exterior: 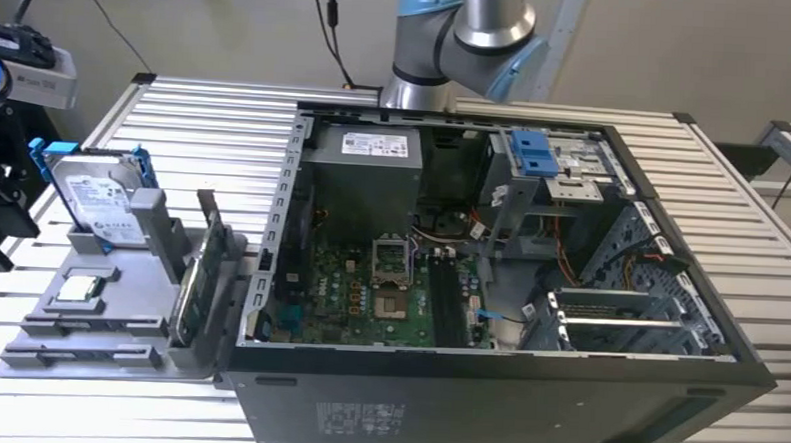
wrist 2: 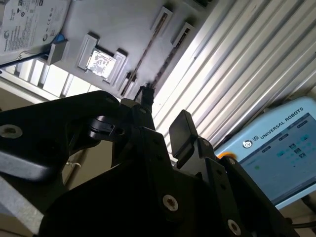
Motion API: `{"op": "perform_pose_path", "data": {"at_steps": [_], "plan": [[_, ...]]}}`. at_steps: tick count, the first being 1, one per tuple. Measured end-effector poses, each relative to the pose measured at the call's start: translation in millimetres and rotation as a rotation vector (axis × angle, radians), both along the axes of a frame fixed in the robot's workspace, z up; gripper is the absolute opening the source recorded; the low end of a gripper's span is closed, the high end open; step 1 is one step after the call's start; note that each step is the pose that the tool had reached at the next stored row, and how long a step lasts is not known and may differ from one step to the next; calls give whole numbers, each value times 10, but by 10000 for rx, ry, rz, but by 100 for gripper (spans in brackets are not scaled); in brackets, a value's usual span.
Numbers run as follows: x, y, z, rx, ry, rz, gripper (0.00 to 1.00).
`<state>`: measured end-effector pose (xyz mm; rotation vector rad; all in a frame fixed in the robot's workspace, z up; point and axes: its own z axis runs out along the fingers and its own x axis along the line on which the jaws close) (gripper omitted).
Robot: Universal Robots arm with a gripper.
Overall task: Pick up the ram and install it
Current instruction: 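Pick up the ram and move it above insertion slot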
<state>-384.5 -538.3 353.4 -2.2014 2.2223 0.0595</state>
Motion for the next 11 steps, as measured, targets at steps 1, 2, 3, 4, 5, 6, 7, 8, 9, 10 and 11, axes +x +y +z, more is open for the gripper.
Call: {"op": "perform_pose_path", "data": {"at_steps": [1,2,3,4,5,6,7,8,9,10,11], "plan": [[0,0,-5,-2,18,1,42],[0,0,-10,-2,41,4,42],[0,0,-17,-2,59,5,42],[0,0,-24,-1,73,6,42],[0,0,-31,-1,88,8,42],[0,0,-37,-2,102,8,42],[0,0,-42,-1,114,8,42],[0,0,-47,-1,125,8,42],[0,0,-50,-2,141,8,42],[0,0,-53,-2,159,9,42],[0,0,-58,-1,176,9,42]]}}
